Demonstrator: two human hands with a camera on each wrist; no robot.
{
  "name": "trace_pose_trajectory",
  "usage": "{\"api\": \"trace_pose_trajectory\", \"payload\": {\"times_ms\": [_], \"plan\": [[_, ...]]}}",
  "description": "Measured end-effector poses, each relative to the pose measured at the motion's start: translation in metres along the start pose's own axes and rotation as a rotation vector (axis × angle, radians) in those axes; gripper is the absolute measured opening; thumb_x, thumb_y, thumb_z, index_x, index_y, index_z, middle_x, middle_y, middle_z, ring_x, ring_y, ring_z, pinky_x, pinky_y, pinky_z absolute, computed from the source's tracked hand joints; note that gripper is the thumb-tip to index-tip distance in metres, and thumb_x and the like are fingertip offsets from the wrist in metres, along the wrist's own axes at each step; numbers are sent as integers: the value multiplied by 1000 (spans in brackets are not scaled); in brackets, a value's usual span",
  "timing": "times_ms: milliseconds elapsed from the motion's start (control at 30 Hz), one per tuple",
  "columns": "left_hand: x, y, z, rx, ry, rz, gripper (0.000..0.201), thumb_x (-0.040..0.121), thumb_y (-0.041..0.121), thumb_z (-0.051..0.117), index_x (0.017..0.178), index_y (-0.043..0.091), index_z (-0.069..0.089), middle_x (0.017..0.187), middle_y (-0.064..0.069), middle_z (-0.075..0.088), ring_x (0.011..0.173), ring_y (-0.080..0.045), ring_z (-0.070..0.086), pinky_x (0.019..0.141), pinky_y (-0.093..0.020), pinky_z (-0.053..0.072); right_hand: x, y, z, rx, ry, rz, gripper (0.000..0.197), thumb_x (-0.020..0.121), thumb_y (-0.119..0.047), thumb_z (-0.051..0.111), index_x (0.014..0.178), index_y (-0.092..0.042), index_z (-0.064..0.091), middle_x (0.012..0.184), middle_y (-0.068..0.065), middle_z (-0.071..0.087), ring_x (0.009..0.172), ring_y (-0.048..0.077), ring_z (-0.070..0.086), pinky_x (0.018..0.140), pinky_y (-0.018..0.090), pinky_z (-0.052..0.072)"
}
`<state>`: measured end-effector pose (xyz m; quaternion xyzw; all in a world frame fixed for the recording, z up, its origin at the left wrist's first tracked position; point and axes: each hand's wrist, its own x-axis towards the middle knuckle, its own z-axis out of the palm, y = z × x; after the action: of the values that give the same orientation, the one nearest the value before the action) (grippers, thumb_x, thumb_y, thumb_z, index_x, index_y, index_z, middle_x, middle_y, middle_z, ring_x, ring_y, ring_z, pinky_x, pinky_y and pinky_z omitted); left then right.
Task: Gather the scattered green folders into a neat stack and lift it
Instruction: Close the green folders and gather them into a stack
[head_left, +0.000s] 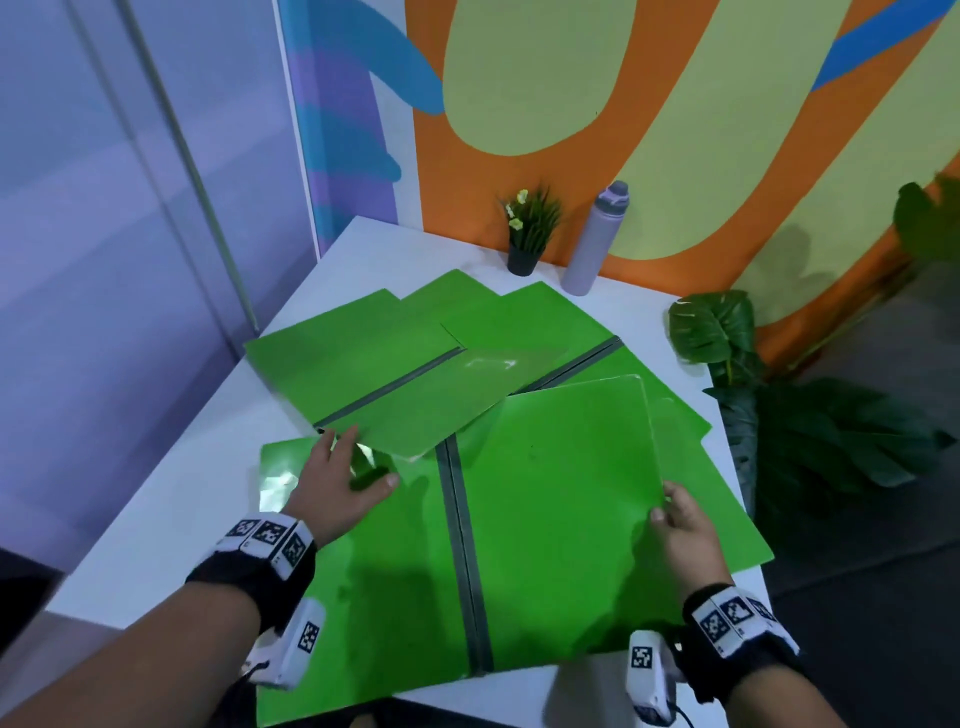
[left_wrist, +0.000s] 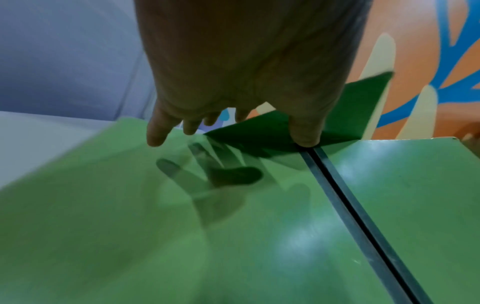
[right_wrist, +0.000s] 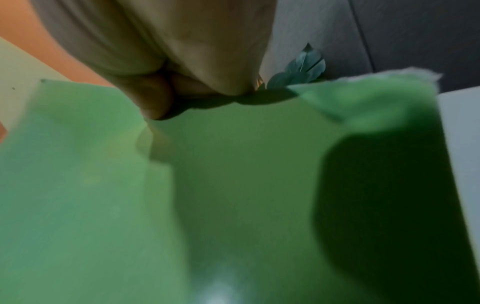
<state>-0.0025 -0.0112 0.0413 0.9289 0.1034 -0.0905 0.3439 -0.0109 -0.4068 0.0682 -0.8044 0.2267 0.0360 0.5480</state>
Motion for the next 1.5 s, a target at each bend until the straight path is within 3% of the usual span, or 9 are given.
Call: {"api": "trace_pose_trajectory", "payload": {"times_ms": [100,233,533,700,867,1067,1233,1367,1500], "plan": [[-5,18,-2,-84,-15,59,100,80,64,56,154,22,5,163,-15,3,148,-36,14,115,-54,21,4,-2,-14,90,35,-16,48,94,-1,48,137,-22,47,112,0,55,71,10,51,62,24,51],[-16,31,-13,-160,8,132,80,78,69,47,144,27,28,158,-14,20,144,-34,25,114,-57,27,2,-14,-23,194,46,-53,44,92,5,48,129,-18,54,119,-1,52,113,17,47,109,46,34],[-56,51,-57,-194,258,107,64,81,41,70,135,20,43,133,-10,38,122,-23,44,108,-39,37,1,-12,-21,337,2,-65,42,91,9,45,92,-30,60,115,-2,58,123,20,45,111,47,26],[-82,57,-80,-127,335,341,25,84,31,67,107,34,56,119,-6,51,103,1,40,95,-14,30,8,-10,-20,384,-61,-116,46,90,7,46,103,-32,66,136,6,56,137,30,39,113,52,24],[-94,67,-106,-267,331,457,12,86,26,62,86,37,58,115,7,50,119,12,43,102,-31,39,-5,-33,0,413,-165,-142,42,93,5,46,132,-11,51,135,6,54,129,21,45,110,39,28],[-105,95,-121,-263,328,545,27,79,29,74,96,43,59,136,12,32,134,-4,33,107,-31,33,-28,-49,37,401,-224,-214,27,94,8,40,86,-13,54,74,-3,53,64,3,51,67,21,40],[-122,100,-129,-557,-3,380,36,86,57,44,117,48,61,130,15,58,112,-2,61,96,-40,53,-32,-50,33,459,-198,-242,28,94,9,41,86,-13,56,80,0,57,74,9,51,70,22,41],[-128,100,-134,-492,-190,423,66,63,75,64,125,61,49,151,35,27,120,5,56,96,-28,52,-33,-45,37,423,-146,-258,25,93,7,45,87,-14,56,83,4,54,81,16,46,79,30,36],[-128,98,-123,-220,-140,481,73,73,42,78,128,67,37,153,35,21,135,5,37,106,-28,44,-35,-39,50,382,-147,-242,32,93,7,46,82,-21,57,75,-6,56,78,13,46,81,35,34]]}}
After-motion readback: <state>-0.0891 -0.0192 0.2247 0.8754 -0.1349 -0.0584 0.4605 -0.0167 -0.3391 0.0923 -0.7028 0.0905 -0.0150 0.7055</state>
